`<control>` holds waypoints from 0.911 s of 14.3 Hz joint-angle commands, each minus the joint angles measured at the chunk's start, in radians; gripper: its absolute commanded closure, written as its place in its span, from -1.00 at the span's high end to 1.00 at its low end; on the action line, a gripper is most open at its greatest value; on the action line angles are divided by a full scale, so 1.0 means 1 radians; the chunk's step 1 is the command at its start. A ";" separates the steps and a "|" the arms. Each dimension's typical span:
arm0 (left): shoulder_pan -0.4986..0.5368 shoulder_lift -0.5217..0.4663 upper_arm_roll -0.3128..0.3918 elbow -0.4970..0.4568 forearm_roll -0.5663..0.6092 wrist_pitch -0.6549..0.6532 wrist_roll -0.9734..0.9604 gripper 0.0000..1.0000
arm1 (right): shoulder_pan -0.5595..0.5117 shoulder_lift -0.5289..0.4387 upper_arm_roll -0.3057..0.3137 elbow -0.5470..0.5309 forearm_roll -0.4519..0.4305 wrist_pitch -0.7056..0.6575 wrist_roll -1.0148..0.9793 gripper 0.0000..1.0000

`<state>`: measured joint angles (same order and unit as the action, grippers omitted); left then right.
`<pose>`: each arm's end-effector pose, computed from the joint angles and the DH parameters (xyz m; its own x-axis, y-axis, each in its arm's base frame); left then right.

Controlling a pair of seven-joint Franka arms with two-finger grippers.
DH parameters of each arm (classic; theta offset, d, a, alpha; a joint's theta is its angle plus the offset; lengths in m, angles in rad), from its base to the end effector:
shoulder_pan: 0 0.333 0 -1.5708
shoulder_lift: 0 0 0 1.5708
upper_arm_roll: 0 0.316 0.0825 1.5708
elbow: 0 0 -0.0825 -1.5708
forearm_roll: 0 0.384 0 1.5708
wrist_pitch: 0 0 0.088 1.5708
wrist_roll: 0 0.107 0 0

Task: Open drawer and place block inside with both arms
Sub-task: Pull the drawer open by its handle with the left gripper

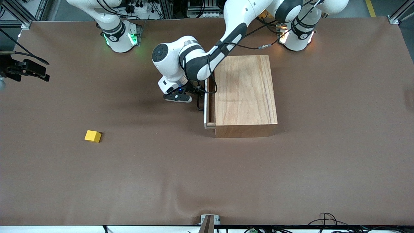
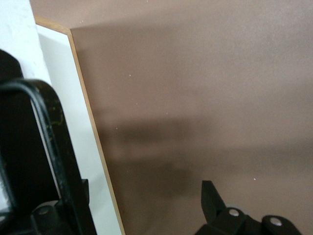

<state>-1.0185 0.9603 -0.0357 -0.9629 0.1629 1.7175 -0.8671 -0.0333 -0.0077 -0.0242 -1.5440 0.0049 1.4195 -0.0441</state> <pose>0.3967 -0.6482 0.2697 0.9772 -0.2090 -0.0386 -0.2122 -0.9483 -0.2361 0.5351 -0.0303 0.6288 0.9932 -0.0122 -0.1162 -0.0135 -0.9999 -0.0102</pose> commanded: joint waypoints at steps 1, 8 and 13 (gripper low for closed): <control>-0.018 0.006 -0.010 0.026 0.003 -0.041 -0.018 1.00 | -0.016 -0.009 0.012 -0.011 -0.017 0.010 0.001 1.00; -0.026 -0.029 -0.012 0.030 0.003 -0.055 -0.015 1.00 | -0.028 -0.011 0.012 -0.005 -0.016 0.007 0.000 1.00; -0.026 -0.028 -0.013 0.032 0.001 -0.032 -0.006 1.00 | -0.025 -0.009 0.013 -0.005 -0.011 -0.001 0.004 1.00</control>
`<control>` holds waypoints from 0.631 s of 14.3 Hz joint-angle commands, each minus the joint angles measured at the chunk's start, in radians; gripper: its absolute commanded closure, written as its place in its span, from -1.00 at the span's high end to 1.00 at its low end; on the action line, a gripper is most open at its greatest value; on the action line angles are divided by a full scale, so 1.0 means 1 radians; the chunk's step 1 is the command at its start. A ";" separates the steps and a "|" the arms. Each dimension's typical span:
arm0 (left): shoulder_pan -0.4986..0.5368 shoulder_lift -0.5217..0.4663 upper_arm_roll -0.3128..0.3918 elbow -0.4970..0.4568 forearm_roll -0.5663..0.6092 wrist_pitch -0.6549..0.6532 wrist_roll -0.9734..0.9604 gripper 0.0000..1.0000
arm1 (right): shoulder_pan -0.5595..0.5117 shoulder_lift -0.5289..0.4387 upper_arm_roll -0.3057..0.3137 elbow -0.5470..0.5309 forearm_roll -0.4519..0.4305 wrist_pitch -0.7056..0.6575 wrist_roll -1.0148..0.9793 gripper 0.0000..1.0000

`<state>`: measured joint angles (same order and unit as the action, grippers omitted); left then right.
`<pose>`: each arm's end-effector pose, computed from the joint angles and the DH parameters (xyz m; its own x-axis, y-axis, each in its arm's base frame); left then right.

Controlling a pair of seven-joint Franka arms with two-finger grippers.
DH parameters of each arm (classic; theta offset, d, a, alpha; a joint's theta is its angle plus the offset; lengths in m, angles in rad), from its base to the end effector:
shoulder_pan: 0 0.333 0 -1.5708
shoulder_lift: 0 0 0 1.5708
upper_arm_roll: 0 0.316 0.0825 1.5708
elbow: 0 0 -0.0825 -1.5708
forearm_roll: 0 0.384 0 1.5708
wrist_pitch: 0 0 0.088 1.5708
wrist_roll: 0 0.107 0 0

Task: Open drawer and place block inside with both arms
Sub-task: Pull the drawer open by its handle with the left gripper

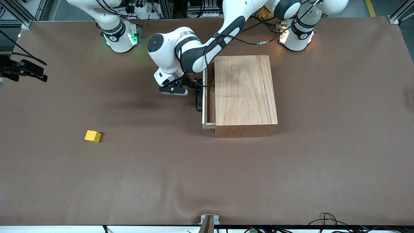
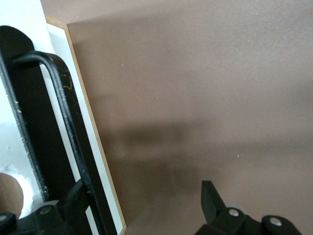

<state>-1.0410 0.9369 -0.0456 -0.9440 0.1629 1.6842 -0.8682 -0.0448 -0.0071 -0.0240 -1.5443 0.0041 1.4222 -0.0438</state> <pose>0.3787 -0.6592 0.2940 0.9722 -0.2314 -0.0362 -0.2335 -0.9458 -0.2256 0.5352 -0.0364 0.6285 0.9931 -0.0239 -0.1145 -0.0251 -0.9996 -0.0093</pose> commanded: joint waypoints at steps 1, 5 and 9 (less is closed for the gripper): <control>-0.004 -0.004 -0.005 0.013 0.001 0.015 -0.005 1.00 | -0.014 -0.010 0.013 -0.005 -0.009 0.000 0.004 1.00; -0.004 -0.004 -0.023 0.013 0.001 0.057 0.009 1.00 | -0.010 -0.005 0.013 -0.008 -0.009 0.004 0.005 1.00; -0.004 -0.004 -0.034 0.014 -0.003 0.089 0.038 1.00 | -0.010 -0.005 0.013 -0.010 -0.009 0.004 0.005 1.00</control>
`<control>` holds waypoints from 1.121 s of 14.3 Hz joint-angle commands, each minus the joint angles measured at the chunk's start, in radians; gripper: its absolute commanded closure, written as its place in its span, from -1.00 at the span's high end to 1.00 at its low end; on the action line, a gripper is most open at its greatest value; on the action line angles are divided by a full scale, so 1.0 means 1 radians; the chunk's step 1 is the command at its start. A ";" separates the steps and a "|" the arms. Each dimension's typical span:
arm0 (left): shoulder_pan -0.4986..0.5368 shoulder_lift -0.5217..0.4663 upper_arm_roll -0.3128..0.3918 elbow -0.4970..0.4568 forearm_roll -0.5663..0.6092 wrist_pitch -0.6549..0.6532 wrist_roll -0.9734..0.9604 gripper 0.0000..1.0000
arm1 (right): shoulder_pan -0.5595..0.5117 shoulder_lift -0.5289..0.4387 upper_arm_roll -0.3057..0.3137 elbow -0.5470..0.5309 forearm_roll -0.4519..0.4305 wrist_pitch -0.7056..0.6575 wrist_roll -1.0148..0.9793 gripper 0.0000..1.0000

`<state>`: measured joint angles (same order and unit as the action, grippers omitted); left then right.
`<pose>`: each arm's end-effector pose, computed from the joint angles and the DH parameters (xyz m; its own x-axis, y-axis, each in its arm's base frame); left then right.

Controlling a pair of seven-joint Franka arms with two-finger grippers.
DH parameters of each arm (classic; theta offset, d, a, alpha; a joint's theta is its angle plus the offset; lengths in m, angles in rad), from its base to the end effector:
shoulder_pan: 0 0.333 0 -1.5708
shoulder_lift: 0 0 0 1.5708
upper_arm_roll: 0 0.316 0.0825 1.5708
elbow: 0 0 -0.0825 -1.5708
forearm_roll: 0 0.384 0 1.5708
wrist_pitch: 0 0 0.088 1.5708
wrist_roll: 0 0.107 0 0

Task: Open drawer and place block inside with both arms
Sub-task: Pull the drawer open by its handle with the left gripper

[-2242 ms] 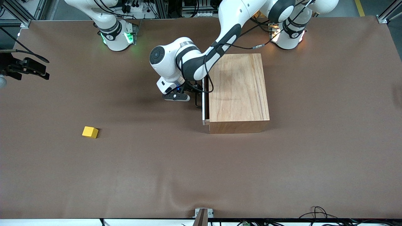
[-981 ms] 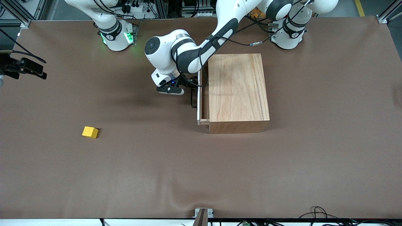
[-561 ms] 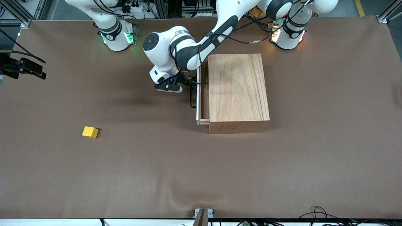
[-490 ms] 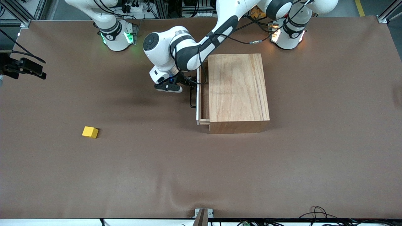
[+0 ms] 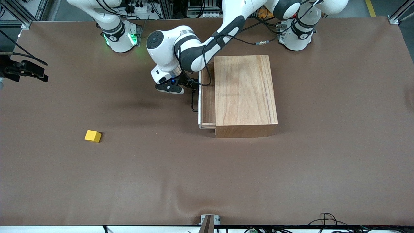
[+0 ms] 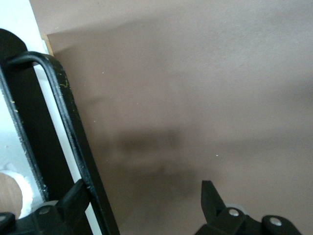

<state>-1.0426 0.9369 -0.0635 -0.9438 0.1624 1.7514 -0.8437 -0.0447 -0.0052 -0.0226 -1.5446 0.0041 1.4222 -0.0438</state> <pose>0.3731 -0.6716 0.2989 0.9614 -0.2750 -0.0082 -0.2725 -0.9479 -0.1648 0.5358 -0.0357 0.6274 0.9929 -0.0224 -0.1166 -0.0237 -0.9997 -0.0093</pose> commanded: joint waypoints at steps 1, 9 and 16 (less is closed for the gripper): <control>0.000 -0.004 -0.022 0.014 -0.004 0.029 0.015 1.00 | -0.010 -0.007 0.012 -0.009 -0.009 0.004 0.005 1.00; 0.003 -0.012 -0.030 0.014 -0.043 0.151 0.057 1.00 | -0.009 -0.004 0.012 -0.012 -0.009 0.006 0.007 1.00; 0.131 -0.180 -0.029 0.008 -0.066 0.064 0.057 1.00 | -0.012 -0.004 0.012 -0.015 -0.009 0.004 0.007 1.00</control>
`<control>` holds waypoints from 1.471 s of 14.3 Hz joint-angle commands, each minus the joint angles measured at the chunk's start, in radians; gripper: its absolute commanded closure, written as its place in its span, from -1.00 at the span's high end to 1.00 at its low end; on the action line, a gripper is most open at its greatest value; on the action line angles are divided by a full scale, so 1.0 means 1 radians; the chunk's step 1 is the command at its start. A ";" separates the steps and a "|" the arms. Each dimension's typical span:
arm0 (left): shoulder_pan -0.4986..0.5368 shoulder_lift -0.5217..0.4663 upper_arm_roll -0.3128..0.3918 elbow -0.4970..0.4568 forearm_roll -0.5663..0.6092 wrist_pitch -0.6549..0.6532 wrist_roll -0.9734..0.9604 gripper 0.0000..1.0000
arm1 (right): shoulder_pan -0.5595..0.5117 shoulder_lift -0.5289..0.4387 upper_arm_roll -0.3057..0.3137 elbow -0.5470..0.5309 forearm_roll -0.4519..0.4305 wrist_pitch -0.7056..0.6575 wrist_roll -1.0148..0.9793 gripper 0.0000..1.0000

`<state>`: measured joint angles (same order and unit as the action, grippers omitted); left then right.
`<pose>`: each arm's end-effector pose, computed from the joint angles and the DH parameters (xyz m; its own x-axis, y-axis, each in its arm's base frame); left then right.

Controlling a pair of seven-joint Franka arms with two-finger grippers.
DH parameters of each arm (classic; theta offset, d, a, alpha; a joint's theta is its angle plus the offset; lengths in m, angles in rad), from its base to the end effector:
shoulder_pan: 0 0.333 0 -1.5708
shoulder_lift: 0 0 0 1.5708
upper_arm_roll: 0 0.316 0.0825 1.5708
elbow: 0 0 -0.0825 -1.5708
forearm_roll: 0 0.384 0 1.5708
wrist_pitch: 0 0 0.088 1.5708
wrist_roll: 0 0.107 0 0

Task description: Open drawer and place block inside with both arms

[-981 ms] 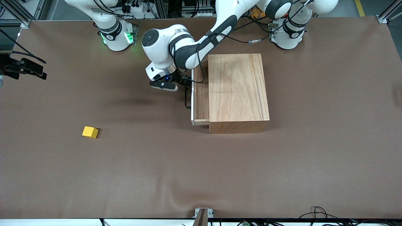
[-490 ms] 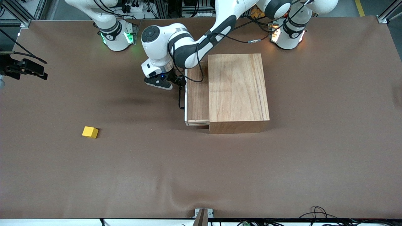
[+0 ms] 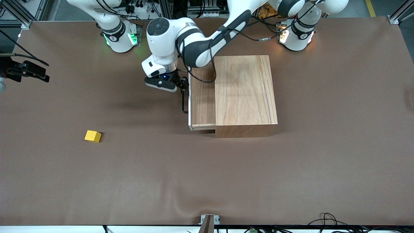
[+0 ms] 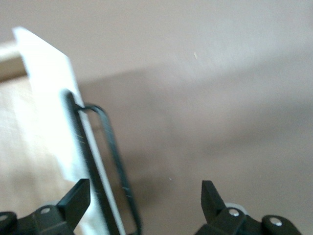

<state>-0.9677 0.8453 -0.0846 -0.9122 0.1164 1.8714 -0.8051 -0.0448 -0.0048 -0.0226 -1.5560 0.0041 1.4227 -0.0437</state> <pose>0.4183 -0.6624 0.3956 0.9646 -0.2364 0.1168 -0.2432 -0.9688 0.0477 0.5357 -0.0357 0.6220 0.9915 -0.0225 -0.1278 -0.0240 -0.9997 -0.0098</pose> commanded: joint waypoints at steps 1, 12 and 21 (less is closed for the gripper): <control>0.084 -0.135 -0.001 -0.024 -0.018 -0.099 0.018 1.00 | -0.012 -0.004 0.012 -0.004 -0.009 0.004 0.007 1.00; 0.604 -0.501 0.011 -0.037 -0.001 -0.612 0.190 1.00 | -0.046 0.011 0.010 -0.099 -0.015 0.111 0.004 1.00; 0.917 -0.603 -0.001 -0.077 -0.081 -0.736 0.414 1.00 | -0.102 0.173 0.010 -0.206 -0.015 0.404 -0.007 1.00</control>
<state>-0.1106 0.3107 -0.0745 -0.9240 0.0775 1.1464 -0.4237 -0.1224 0.1556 -0.0281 -1.7126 0.0038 1.7525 -0.0443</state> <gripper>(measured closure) 0.000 0.000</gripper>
